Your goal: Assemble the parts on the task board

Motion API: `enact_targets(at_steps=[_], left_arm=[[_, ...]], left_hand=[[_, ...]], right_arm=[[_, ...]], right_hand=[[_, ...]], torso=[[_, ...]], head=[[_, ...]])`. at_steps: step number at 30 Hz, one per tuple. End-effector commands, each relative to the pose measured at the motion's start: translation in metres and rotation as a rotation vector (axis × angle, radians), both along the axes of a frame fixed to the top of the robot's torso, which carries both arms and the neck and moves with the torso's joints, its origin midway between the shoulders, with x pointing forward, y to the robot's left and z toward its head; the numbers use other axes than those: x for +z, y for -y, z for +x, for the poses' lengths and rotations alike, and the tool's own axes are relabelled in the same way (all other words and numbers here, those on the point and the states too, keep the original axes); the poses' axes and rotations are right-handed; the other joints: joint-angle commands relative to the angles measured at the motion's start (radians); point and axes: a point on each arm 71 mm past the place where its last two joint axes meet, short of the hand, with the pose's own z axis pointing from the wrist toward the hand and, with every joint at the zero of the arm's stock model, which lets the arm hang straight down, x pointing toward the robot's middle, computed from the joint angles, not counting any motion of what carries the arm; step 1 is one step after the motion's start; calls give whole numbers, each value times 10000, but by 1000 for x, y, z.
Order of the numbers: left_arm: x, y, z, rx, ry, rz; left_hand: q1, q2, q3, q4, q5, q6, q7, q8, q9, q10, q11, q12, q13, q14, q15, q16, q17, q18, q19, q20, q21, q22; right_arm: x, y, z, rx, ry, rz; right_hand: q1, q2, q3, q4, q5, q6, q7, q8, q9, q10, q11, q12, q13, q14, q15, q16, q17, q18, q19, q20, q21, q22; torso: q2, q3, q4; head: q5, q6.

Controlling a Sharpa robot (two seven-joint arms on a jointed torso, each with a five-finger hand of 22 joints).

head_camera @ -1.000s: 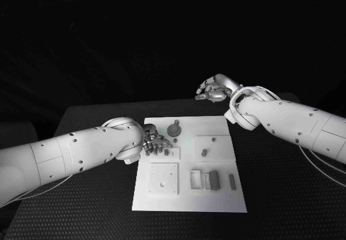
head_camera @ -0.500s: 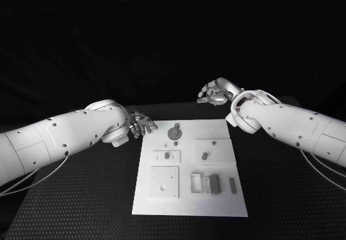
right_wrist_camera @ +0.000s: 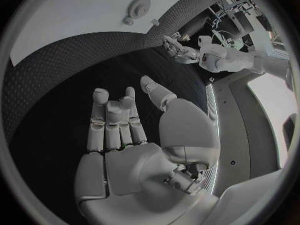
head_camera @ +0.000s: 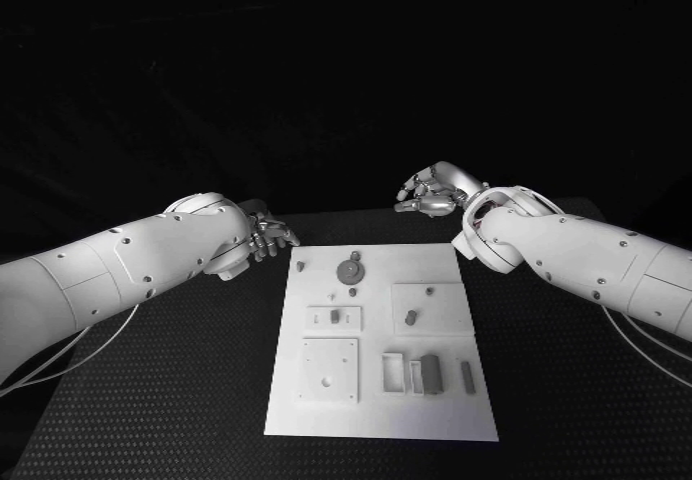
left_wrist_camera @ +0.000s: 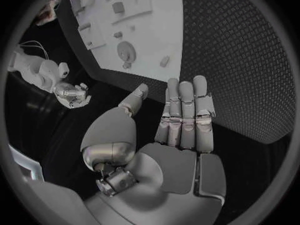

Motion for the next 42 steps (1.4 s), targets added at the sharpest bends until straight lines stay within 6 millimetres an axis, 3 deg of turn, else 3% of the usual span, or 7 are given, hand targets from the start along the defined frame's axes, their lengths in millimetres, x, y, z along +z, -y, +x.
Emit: enact_targets(at_steps=[1,5,21,28,42], left_arm=[[0,6,3,-471,641,410],[-7,8,6,-516,534,446],[-27,15,6,-868,-216,820],[-33,17,7,-921,-497,952],[-44,16,8,-983,-772,1130]], left_hand=[[3,-162,35,49,-70,-144,14,-75,-93,-4,77,58,-18,-90,19,80,-42,175,12,79,-68,107],[-19,-260,41,154,-179,-310,74,-210,-293,-39,131,60,-44,-138,34,116,-121,173,3,92,-131,105],[-607,-681,-54,855,-306,-235,94,-246,-681,-132,153,78,-99,-285,67,253,-295,197,-26,123,-304,126],[-602,-630,-20,941,-306,-73,52,-157,-704,-135,117,95,-100,-307,70,303,-317,207,-26,128,-325,151],[-379,-196,-61,803,-292,118,0,-48,-798,-127,71,131,-111,-339,76,408,-384,203,-21,139,-341,201]], right_arm=[[0,-2,0,165,-9,13],[-1,-3,0,176,-12,16],[-1,-5,0,222,-30,19],[-1,-6,0,236,-34,21],[-1,-7,0,269,-45,21]], right_hand=[[-5,43,-47,-39,56,5,66,-68,-13,-66,9,0,-11,-95,9,-36,-16,154,-69,12,-49,148],[-7,44,-48,-38,56,4,66,-69,-13,-66,10,1,-12,-95,9,-35,-17,154,-68,12,-49,148],[-11,51,-50,-39,57,-1,69,-73,-14,-67,12,5,-15,-95,12,-31,-18,154,-66,13,-50,148],[-13,54,-51,-40,57,-1,69,-74,-14,-67,13,7,-16,-95,13,-30,-18,154,-65,14,-50,149],[-15,57,-52,-43,58,-1,70,-74,-14,-68,14,11,-19,-95,14,-27,-19,154,-64,14,-50,149]], torso=[[15,0,-12],[3,12,-17],[-4,0,1],[-9,1,5],[-8,6,4]], head=[[11,26],[4,21],[-68,13],[-86,16],[-117,-14]])
